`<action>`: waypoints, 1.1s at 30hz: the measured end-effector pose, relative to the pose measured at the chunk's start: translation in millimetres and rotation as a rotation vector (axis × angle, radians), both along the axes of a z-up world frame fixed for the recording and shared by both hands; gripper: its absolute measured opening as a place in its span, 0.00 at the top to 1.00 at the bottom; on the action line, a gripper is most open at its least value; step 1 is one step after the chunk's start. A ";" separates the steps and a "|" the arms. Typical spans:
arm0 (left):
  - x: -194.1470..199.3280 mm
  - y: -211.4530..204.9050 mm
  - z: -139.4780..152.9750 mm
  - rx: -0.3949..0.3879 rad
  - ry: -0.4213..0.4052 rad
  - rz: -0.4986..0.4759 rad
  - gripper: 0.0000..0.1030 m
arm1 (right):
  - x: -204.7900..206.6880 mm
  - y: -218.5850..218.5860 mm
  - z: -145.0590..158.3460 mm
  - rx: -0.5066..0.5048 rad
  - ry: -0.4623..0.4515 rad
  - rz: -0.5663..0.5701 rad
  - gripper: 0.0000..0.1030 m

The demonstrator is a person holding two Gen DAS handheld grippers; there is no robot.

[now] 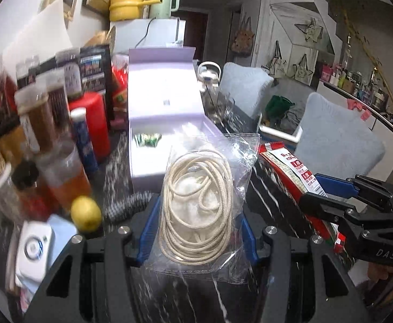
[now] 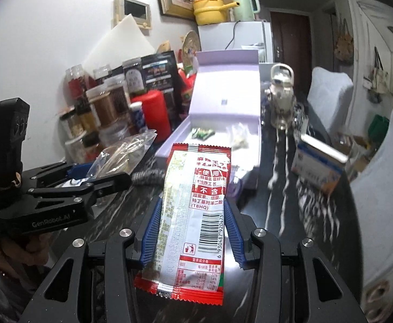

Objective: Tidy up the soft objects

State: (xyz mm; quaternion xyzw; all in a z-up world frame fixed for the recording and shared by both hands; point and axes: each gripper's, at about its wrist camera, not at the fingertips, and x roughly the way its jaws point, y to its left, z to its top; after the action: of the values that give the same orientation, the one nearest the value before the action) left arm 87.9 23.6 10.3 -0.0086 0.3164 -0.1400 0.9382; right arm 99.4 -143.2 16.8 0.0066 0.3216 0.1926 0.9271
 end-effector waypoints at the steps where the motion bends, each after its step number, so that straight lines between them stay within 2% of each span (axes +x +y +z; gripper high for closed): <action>1: 5.8 -0.6 4.7 0.007 -0.012 0.004 0.49 | 6.5 0.2 4.5 -0.006 -0.011 -0.003 0.56; 24: 118.7 -12.0 68.9 -0.007 -0.186 0.020 0.49 | 113.7 -10.2 64.4 -0.017 -0.142 0.008 0.56; 28: 141.9 -10.8 75.1 -0.014 -0.200 0.035 0.49 | 134.0 -13.1 72.1 -0.001 -0.159 -0.006 0.56; 33: 169.7 -8.9 73.5 0.017 -0.207 0.071 0.49 | 161.4 -12.0 78.4 -0.011 -0.182 -0.025 0.56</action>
State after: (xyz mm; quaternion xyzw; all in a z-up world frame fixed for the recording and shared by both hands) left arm 257.5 14.7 83.8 0.0027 0.2183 -0.1043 0.9703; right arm 260.9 -155.2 95.2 -0.0121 0.2372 0.1788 0.9548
